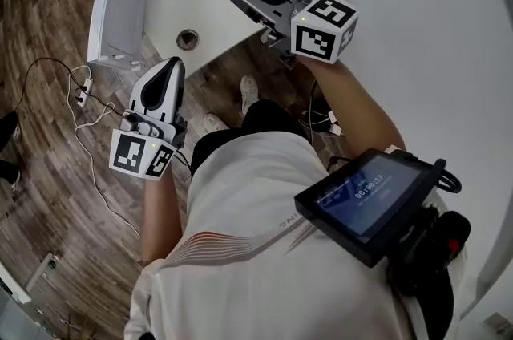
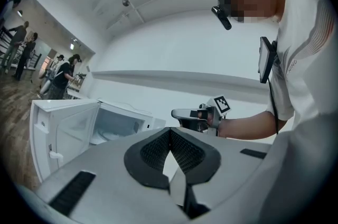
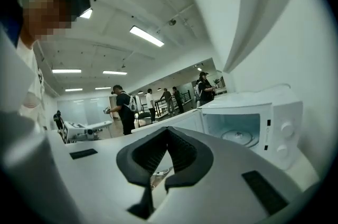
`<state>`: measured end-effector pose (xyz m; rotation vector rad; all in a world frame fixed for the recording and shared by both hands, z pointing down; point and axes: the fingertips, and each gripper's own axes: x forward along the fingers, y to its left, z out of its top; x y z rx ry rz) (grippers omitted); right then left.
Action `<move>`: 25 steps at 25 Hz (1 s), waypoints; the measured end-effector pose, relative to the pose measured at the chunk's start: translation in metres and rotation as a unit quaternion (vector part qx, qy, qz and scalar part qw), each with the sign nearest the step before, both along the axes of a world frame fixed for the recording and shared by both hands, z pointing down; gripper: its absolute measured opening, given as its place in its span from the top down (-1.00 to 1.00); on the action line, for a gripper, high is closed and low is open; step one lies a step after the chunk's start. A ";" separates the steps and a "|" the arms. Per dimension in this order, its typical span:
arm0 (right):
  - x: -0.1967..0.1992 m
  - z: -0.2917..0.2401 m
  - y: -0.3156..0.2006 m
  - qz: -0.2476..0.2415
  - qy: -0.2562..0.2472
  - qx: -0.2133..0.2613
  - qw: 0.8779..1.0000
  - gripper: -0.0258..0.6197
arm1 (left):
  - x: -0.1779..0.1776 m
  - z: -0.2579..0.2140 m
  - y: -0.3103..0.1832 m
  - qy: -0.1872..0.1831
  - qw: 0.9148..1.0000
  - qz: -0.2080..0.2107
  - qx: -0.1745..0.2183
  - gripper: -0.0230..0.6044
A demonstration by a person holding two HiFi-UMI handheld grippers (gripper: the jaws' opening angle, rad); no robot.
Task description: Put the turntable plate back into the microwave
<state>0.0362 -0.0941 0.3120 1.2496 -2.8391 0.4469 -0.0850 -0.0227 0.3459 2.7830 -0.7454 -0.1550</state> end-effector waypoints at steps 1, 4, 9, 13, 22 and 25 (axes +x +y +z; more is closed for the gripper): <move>0.004 -0.003 0.013 0.004 0.017 0.009 1.000 0.91 | 0.002 -0.004 0.004 -0.001 1.000 0.000 0.002 0.89; 0.021 -0.012 0.043 0.030 0.033 0.038 0.998 0.91 | 0.005 -0.013 0.010 -0.004 1.000 -0.007 0.008 0.89; 0.056 -0.022 0.082 0.085 0.034 0.088 0.992 0.91 | 0.013 -0.025 0.027 -0.016 0.999 -0.023 0.028 0.89; 0.075 -0.032 0.112 0.091 0.040 0.110 0.989 0.91 | 0.027 -0.032 0.042 -0.029 0.998 -0.040 0.036 0.89; 0.126 -0.047 0.190 0.085 0.020 0.123 0.989 0.91 | 0.075 -0.048 0.125 -0.038 0.997 -0.060 0.037 0.89; 0.139 -0.052 0.215 0.082 0.017 0.128 0.988 0.91 | 0.088 -0.052 0.154 -0.043 0.996 -0.064 0.041 0.89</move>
